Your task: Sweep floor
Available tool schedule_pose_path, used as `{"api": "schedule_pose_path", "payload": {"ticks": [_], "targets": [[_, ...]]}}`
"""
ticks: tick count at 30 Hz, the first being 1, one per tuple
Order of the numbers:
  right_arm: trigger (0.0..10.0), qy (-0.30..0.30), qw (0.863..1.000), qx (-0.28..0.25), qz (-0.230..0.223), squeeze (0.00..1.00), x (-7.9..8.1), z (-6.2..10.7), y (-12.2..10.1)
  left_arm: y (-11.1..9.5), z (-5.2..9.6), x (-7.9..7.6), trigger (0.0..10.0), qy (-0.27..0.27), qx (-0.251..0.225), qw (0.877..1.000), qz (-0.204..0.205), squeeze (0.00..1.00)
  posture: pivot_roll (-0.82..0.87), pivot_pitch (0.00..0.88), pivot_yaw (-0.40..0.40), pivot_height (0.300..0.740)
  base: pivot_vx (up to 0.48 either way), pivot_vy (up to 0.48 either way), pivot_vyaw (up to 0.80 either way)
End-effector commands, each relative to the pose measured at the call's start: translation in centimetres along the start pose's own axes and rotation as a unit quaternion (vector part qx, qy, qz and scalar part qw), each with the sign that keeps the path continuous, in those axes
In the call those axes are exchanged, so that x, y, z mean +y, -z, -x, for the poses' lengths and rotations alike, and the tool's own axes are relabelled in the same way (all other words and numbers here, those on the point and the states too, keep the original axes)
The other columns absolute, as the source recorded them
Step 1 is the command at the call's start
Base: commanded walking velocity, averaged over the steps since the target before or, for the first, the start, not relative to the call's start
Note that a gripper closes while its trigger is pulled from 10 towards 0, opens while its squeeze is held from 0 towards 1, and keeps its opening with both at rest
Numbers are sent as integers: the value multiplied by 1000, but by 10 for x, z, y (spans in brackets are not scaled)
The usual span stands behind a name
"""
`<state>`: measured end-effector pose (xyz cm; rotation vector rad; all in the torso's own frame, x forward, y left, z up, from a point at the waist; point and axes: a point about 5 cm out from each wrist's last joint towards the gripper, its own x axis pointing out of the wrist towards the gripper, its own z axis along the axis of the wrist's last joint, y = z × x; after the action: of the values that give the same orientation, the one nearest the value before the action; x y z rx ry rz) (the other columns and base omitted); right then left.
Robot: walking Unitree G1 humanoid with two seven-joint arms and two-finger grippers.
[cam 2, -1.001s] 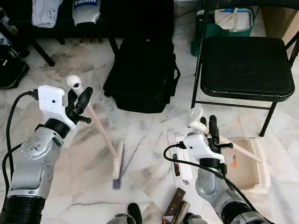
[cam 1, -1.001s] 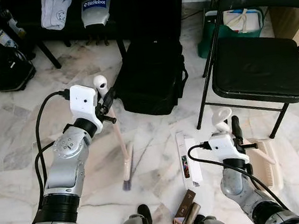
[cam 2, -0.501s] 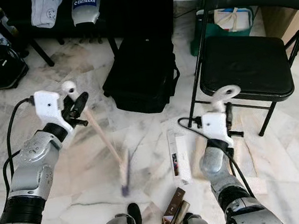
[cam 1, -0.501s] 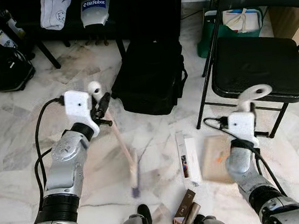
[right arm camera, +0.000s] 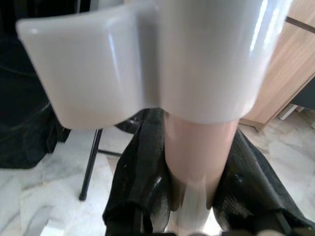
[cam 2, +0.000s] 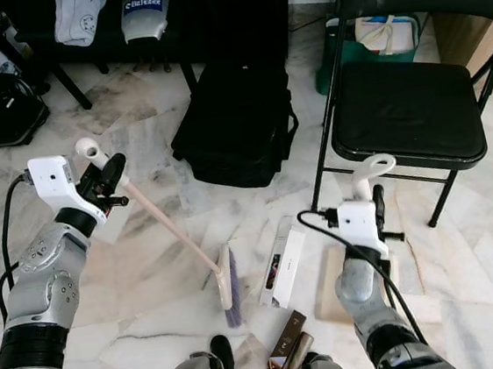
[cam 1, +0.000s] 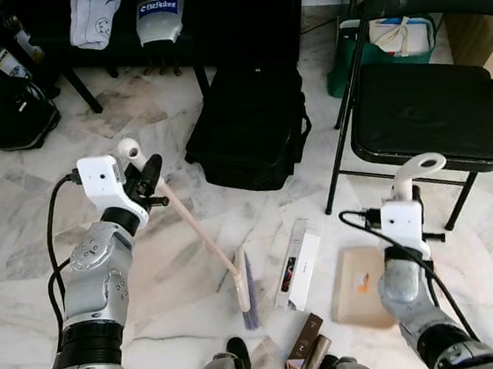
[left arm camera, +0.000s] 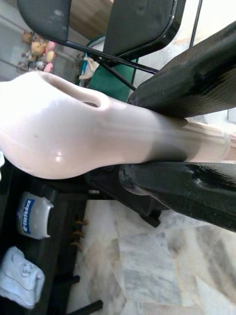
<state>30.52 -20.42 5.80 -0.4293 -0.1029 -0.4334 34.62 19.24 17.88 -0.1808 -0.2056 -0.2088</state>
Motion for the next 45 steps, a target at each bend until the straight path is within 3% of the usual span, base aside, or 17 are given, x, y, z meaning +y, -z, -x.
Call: {"api": "schedule_pose_path", "payload": {"ticks": [1,6,14,16,17,25,27,45], "targets": [[10000,-7,1000,-4,7,0,3,6,2,0,-1,3,10000,-11,-6,1000,9,0,175,223,96,740,0,0,0],[10000,-21,999,-13,26,0,9,10,2,1,-2,0,10000,-4,-5,1000,12,0,179,225,102,740,0,0,0],[10000,13,999,-43,30,0,4,0,-9,-1,-2,0,10000,-3,-10,1000,19,0,180,226,101,740,0,0,0],[10000,18,999,-33,19,0,2,-1,-8,-1,-2,-1,10000,-1,-11,1000,20,0,182,226,101,740,0,0,0],[10000,30,999,-10,-9,0,0,-2,-5,-1,-2,-1,10000,1,-11,1000,20,0,182,226,101,740,0,0,0],[10000,54,998,13,-39,0,-2,-1,-2,-1,-2,-2,10000,4,-13,1000,24,0,186,226,103,740,0,0,0],[10000,75,994,46,-67,0,-7,-1,4,-1,-2,-5,10000,9,-13,1000,26,0,185,224,103,740,0,0,0],[10000,77,993,65,-59,0,-21,-4,14,-1,-2,-5,10000,9,-17,999,32,0,186,209,98,740,0,0,0]]}}
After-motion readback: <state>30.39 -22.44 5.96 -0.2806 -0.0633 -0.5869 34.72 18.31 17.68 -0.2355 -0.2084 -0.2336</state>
